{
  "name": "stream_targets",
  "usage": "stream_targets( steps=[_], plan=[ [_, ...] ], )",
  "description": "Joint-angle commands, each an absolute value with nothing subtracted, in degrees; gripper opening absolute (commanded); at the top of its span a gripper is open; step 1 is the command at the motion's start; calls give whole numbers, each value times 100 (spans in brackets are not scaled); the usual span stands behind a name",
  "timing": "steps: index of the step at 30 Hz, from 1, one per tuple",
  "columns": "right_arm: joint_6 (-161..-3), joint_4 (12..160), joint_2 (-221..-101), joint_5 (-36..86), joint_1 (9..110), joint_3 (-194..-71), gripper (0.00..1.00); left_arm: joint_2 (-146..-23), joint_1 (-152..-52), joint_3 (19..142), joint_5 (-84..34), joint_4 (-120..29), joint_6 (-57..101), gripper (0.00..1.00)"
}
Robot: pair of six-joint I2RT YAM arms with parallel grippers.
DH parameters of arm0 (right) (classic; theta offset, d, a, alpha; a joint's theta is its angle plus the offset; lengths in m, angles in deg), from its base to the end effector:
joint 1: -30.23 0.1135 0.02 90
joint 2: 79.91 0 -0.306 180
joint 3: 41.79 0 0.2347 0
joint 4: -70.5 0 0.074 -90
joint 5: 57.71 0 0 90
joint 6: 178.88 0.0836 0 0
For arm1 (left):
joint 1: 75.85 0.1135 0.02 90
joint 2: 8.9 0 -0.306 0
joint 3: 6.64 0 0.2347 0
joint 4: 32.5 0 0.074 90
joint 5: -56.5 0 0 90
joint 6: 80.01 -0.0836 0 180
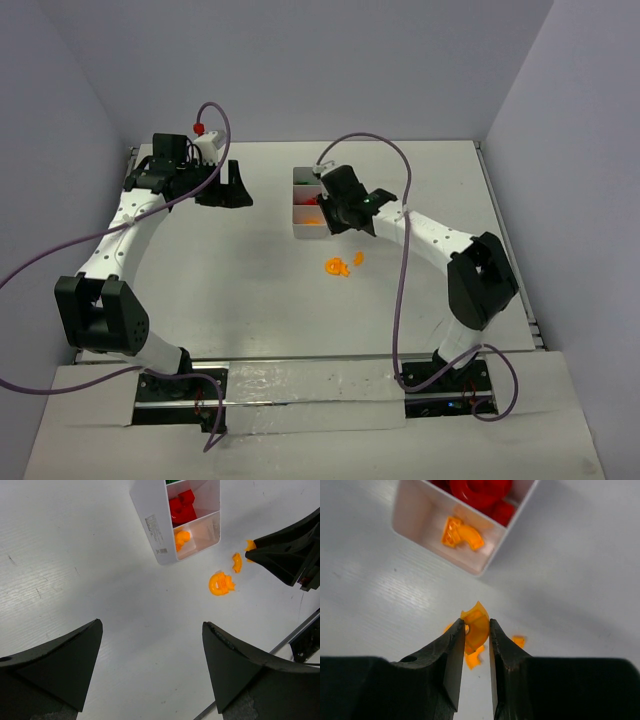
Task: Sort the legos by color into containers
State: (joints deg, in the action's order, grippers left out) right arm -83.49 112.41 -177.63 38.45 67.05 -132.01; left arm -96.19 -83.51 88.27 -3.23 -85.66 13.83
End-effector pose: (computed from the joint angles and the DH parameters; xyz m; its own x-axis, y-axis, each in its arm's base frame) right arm 0.3224 0.2302 0.2668 -0.6559 -0.3744 -0.6554 -0.4805 0.8768 -0.0200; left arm 0.3319 -0.0872 0.3459 -0.7369 0.0408 -0.6747 0.4166 0.8134 -0.4059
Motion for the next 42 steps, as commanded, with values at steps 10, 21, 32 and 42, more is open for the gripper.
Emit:
stream_targets(
  steps=[10, 21, 32, 42],
  plan=[
    [-8793, 11026, -18881, 4582, 6948, -14569, 20, -9478, -8337, 8949, -339, -8274, 1316, 91],
    [-8827, 10841, -19150, 4790, 6952, -14799, 24, -9463, -8341, 8863, -344, -8256, 1298, 91],
    [-8820, 10962, -19329, 4751, 6970, -15040, 51, -9444, -8341, 8871, -377, -8273, 1283, 91],
    [-8717, 11080, -18485, 4624, 6996, -14537, 65, -9338, -8339, 8838, -418, -8275, 1287, 92]
  ],
)
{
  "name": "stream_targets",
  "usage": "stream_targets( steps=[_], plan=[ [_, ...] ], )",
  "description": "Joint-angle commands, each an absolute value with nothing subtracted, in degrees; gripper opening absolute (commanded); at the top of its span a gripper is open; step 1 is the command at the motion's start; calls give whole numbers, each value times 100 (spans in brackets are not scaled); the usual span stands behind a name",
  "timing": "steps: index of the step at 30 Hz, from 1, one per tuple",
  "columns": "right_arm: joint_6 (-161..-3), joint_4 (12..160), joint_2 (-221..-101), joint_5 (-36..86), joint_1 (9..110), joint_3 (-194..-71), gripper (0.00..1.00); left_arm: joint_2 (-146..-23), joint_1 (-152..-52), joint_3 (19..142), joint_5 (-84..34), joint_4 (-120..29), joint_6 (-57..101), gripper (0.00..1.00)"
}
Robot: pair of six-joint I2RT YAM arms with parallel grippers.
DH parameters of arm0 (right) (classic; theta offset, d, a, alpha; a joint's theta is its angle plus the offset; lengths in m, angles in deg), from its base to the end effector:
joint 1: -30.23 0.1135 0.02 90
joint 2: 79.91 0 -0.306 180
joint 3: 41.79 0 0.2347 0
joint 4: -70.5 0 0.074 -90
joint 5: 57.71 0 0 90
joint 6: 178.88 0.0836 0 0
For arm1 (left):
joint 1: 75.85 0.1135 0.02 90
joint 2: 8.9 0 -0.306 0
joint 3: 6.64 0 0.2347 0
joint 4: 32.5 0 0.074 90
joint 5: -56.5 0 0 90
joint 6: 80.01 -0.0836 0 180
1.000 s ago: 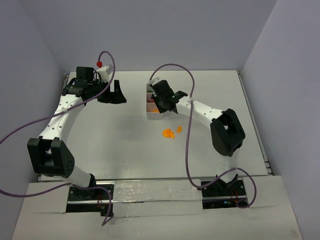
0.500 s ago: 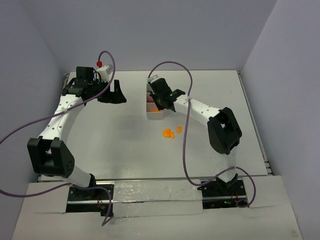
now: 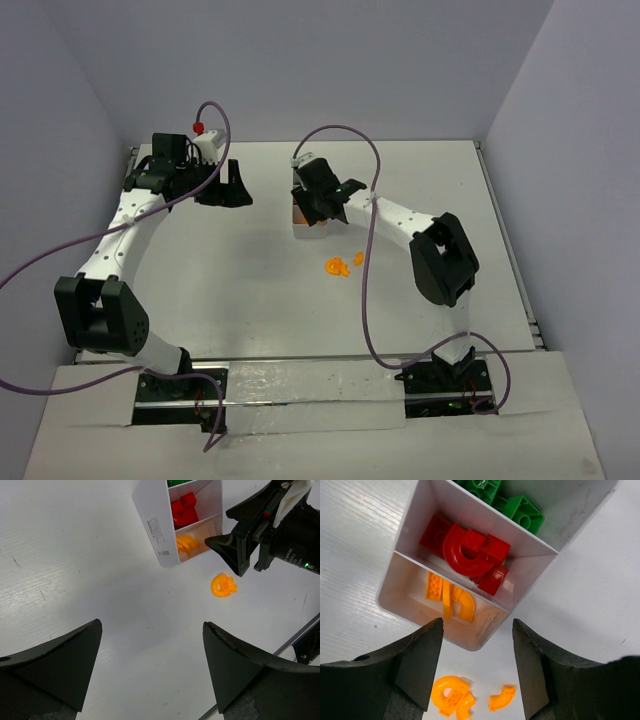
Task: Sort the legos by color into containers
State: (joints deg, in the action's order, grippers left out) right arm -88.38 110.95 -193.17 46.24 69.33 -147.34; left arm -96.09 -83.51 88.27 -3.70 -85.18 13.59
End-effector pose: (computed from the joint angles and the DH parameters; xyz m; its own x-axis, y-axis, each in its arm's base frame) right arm 0.3828 0.2851 0.2476 -0.5824 -0.4624 -0.6686 -0.4822 0.8586 -0.1738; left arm 0.3327 -0.0867 0.3471 -0.7281 0.0429 -0.6842 0.4193 0.8175 -0.3949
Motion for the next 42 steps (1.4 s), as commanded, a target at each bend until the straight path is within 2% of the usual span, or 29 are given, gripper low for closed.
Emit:
stream_targets(
  steps=[1, 3, 8, 12, 20, 31, 42],
  plan=[
    [-8689, 11060, -18278, 4617, 6990, -14352, 66, -9322, -8341, 8828, -423, -8268, 1289, 92],
    [-8523, 10988, -17584, 4595, 6943, -13675, 69, -9262, -8332, 8785, -423, -8242, 1307, 92],
    [-7948, 10726, -16551, 4278, 6523, -12332, 68, -9222, -8332, 8743, -425, -8185, 1351, 92],
    [-7168, 10736, -16438, 4024, 6000, -11750, 65, -9223, -8332, 8791, -432, -8195, 1386, 92],
    [-6444, 11242, -17470, 3894, 5757, -12286, 62, -9197, -8332, 8775, -545, -8229, 1395, 92],
    [-6453, 11274, -18199, 3480, 5751, -12322, 60, -9391, -8332, 8816, -567, -8256, 1333, 92],
    [-6560, 11318, -18646, 3715, 5756, -12463, 50, -9416, -8332, 8807, -591, -8282, 1262, 92]
  ],
)
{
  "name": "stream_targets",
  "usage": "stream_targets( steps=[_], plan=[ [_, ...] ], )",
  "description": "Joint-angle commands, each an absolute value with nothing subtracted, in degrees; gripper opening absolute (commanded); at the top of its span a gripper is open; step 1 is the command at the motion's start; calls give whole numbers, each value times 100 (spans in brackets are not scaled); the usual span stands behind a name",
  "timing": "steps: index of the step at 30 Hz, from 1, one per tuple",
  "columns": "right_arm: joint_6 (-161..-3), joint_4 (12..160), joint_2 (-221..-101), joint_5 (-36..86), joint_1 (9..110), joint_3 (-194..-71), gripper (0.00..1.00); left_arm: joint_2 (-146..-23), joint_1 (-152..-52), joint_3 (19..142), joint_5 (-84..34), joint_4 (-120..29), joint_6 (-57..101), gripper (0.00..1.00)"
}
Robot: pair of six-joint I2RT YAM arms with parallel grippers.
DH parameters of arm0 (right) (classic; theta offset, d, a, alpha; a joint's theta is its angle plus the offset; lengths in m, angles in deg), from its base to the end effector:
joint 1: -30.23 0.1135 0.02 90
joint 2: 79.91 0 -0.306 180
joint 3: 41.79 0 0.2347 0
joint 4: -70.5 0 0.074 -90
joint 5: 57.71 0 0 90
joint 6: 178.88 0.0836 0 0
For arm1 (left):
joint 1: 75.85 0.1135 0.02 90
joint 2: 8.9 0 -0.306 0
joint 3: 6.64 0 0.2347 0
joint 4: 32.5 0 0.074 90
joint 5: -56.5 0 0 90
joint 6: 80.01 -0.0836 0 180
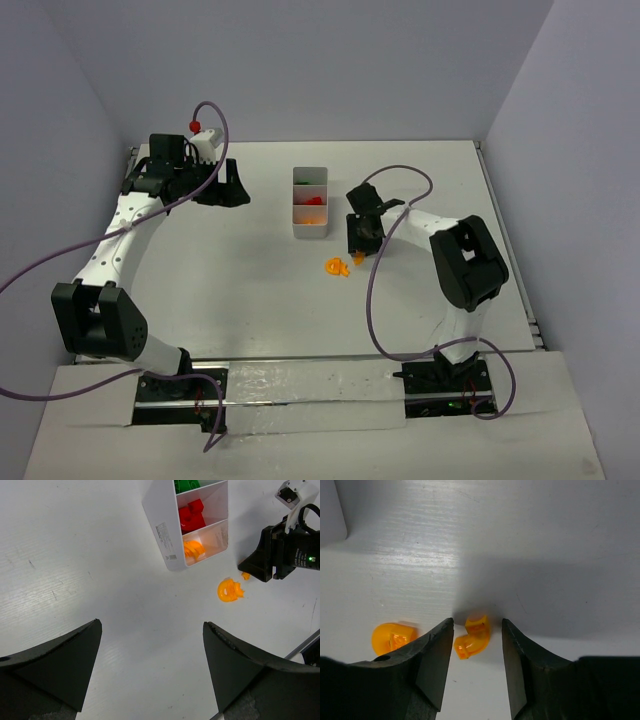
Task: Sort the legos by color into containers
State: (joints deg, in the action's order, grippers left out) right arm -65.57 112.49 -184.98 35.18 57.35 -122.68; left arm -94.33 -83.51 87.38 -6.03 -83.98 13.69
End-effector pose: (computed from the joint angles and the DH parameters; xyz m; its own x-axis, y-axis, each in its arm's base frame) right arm 0.3377 0.1682 0.1688 -0.9207 -0.0275 -0.3893 -0.0793 0.9899 0.1175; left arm 0.3281 -0.0830 0.3527 -0.7024 0.0367 -0.7109 0.4087 0.8384 -0.3606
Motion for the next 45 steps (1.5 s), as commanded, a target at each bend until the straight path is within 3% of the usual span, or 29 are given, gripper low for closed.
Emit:
stream_targets(
  steps=[1, 6, 16, 25, 35, 38, 40, 45],
  plan=[
    [-6568, 11318, -18670, 3739, 5748, -12463, 50, -9414, -8332, 8806, -599, -8282, 1254, 92],
    [-6624, 11347, -18725, 3838, 5748, -12428, 42, -9395, -8329, 8772, -607, -8282, 1254, 92],
    [-6761, 11388, -18335, 3738, 5748, -12216, 36, -9407, -8332, 8773, -598, -8300, 1245, 92],
    [-6916, 11464, -17898, 3682, 5766, -12298, 18, -9393, -8332, 8818, -590, -8300, 1238, 92],
    [-7646, 11019, -17044, 4608, 6001, -12788, 16, -9459, -8332, 8877, -607, -8194, 1323, 92],
    [-7994, 10580, -16996, 5072, 6256, -13038, 16, -9410, -8332, 8846, -769, -8081, 1434, 93],
    [-8252, 10216, -17062, 5351, 6503, -13139, 16, -9359, -8332, 8810, -878, -8011, 1500, 99],
    [-8755, 9524, -17358, 5639, 6910, -13379, 16, -9257, -8265, 8777, -952, -7980, 1584, 99]
  ],
)
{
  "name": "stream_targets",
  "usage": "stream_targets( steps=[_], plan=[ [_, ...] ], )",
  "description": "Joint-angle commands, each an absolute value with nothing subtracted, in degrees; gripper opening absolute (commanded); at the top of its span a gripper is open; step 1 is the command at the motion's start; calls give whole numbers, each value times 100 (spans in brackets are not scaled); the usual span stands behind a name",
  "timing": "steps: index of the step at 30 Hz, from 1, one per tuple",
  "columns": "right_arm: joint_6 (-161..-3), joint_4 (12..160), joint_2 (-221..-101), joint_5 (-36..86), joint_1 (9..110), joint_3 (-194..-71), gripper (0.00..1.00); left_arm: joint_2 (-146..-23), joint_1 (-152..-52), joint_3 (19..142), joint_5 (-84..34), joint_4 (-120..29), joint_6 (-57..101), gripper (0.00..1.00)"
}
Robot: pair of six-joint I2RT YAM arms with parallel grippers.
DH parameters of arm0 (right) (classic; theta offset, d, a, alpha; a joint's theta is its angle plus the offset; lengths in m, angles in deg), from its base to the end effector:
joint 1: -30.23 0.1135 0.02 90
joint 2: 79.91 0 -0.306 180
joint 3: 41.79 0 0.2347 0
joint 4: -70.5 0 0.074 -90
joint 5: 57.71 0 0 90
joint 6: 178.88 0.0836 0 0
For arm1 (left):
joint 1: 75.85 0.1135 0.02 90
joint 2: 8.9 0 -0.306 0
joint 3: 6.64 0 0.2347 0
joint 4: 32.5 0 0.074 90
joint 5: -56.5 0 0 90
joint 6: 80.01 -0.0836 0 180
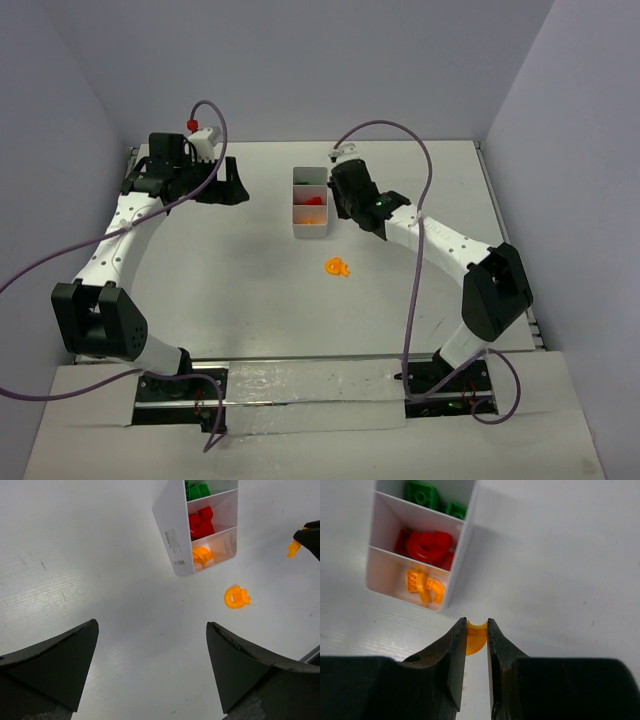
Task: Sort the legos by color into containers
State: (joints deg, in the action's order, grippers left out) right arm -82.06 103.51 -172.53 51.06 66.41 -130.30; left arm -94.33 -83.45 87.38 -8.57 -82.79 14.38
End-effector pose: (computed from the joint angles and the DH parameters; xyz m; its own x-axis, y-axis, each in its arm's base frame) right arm 0.3308 0.2086 0.3099 -0.5254 -0.2450 -0.8148 -0.2915 0.9515 -0.0981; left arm 0.3319 -0.0798 0.3539 -0.6905 0.0221 -0.7230 0.3801 0.8615 -0.3367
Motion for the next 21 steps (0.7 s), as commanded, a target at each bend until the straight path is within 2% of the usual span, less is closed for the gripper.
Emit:
stream_targets(
  steps=[1, 15, 21],
  plan=[
    [-8805, 9421, -17427, 5690, 6962, -13422, 16, -9257, -8232, 8784, -906, -7997, 1593, 99],
    [-9449, 8164, -18423, 6322, 7462, -13500, 17, -9354, -7823, 8886, -423, -8027, 1712, 99],
    [-9503, 8121, -18661, 6358, 7523, -13622, 23, -9328, -7782, 8825, -423, -8027, 1676, 99]
  ],
)
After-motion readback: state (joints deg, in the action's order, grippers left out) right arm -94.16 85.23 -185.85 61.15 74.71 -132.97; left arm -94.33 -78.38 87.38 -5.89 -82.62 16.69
